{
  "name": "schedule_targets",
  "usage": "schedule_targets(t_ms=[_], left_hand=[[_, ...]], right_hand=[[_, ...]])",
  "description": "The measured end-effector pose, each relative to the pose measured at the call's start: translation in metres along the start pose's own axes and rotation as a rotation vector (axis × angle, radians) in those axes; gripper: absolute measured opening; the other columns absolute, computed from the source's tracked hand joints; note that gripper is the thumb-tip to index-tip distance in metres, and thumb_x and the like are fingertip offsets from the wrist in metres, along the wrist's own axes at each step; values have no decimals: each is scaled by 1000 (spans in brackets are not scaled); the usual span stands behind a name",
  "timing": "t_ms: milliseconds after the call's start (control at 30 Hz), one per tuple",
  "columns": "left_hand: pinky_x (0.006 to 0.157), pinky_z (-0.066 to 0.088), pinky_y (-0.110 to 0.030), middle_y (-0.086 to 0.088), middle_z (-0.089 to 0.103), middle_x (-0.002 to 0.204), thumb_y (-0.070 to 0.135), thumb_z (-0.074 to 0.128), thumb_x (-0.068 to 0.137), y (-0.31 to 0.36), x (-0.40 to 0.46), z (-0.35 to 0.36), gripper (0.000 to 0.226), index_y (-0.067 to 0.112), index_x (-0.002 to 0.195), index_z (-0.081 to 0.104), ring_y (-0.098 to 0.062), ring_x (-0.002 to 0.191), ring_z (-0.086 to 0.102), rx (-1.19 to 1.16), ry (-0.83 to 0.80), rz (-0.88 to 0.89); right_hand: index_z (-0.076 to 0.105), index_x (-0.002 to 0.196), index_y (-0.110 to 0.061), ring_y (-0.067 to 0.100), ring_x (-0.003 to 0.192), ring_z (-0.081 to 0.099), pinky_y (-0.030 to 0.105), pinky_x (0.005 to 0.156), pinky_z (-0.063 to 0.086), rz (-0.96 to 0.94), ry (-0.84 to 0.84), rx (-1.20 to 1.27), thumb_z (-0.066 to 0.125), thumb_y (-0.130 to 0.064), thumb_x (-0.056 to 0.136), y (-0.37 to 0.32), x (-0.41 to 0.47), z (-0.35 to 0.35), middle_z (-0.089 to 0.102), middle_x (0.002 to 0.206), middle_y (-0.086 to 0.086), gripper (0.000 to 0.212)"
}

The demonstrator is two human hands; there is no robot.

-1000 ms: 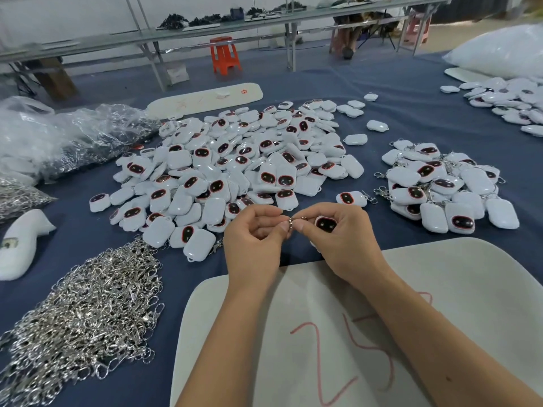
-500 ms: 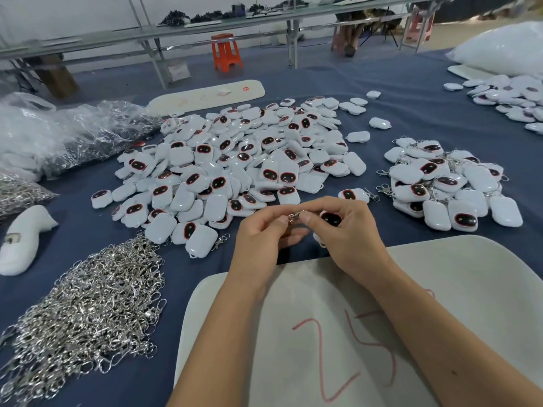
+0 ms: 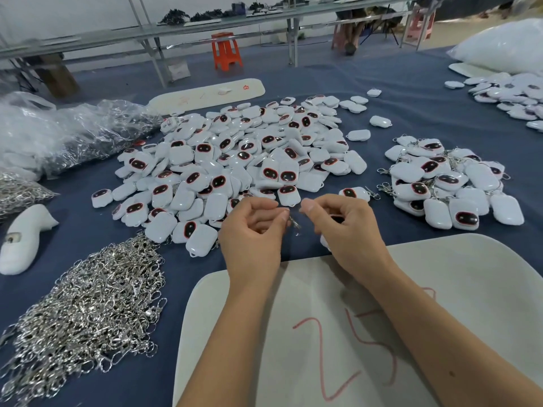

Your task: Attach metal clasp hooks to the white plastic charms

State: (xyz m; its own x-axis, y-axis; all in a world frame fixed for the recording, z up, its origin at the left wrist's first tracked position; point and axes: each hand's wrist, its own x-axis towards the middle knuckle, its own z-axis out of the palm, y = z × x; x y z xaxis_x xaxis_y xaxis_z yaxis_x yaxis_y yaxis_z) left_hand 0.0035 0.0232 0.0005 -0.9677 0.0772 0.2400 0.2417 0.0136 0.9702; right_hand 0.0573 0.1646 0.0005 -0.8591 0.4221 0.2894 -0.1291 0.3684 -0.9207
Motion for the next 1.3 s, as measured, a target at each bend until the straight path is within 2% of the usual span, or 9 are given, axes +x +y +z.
schedule_targets(t_ms=[67, 133, 233, 333, 700, 900, 1100, 1233, 1300], left_hand=[[71, 56, -19, 3, 77, 79, 0, 80, 82, 1, -2, 0, 20, 16, 89, 69, -10, 77, 75, 64, -46, 97], [69, 54, -16, 4, 77, 79, 0, 81, 81, 1, -4, 1, 20, 14, 89, 69, -8, 77, 75, 55, -72, 113], [70, 56, -19, 2, 78, 79, -1, 82, 80, 0, -2, 1, 22, 14, 88, 68, -13, 77, 76, 9, -60, 69], [71, 58, -23, -3, 78, 80, -1, 83, 79, -1, 0, 0, 24, 14, 88, 67, -18, 76, 76, -61, -57, 18], [70, 57, -26, -5, 74, 79, 3, 72, 90, -1, 2, -2, 8, 10, 87, 73, -16, 72, 70, -128, -204, -5], [76, 57, -45, -7, 74, 83, 4, 72, 92, 4, -1, -2, 5, 8, 91, 75, -30, 80, 68, -48, -247, 54], [68, 53, -23, -1, 72, 77, 0, 68, 93, 7, -1, -3, 7, 3, 90, 73, -10, 70, 64, -25, -291, 85], [69, 55, -37, -6, 71, 73, 3, 70, 93, 6, -1, -3, 11, 7, 83, 73, -26, 68, 63, 13, -272, 107], [71, 55, -45, -8, 70, 72, 6, 72, 92, 5, -1, -3, 13, 10, 80, 73, -33, 70, 64, 29, -258, 99]], right_hand=[[79, 91, -25, 8, 60, 52, 24, 61, 43, -46, 28, -62, 73, -24, 97, -2, 0, 0, 62, 63, -4, 9], [82, 96, -20, 9, 66, 60, 19, 65, 46, -89, -6, -82, 74, -14, 95, -3, -1, 1, 72, 74, -4, 10], [82, 96, -15, 6, 79, 68, 11, 75, 46, -117, -40, -68, 76, -7, 92, -1, 0, -2, 76, 84, -8, 12], [82, 89, -16, 6, 82, 68, 10, 74, 45, -136, -54, -75, 77, -6, 91, 1, 1, -2, 75, 81, -13, 12], [74, 90, -12, 6, 50, 42, 14, 50, 37, -20, -74, 158, 67, -4, 99, 2, 4, -3, 57, 63, -18, 14], [73, 90, -8, 11, 49, 38, 17, 47, 33, -6, -108, 209, 65, -3, 100, 0, 3, -4, 55, 63, -13, 14], [72, 93, -7, 24, 56, 36, 28, 50, 30, -13, -171, 213, 63, -2, 101, 0, 3, -7, 58, 74, 10, 13], [74, 90, -8, 6, 66, 56, 19, 64, 44, -205, -109, 3, 66, 4, 97, -1, 1, -5, 66, 77, -9, 16], [75, 91, -9, 14, 78, 63, 32, 71, 50, -397, -51, -234, 67, 7, 94, 0, 1, -5, 69, 84, -3, 18]])
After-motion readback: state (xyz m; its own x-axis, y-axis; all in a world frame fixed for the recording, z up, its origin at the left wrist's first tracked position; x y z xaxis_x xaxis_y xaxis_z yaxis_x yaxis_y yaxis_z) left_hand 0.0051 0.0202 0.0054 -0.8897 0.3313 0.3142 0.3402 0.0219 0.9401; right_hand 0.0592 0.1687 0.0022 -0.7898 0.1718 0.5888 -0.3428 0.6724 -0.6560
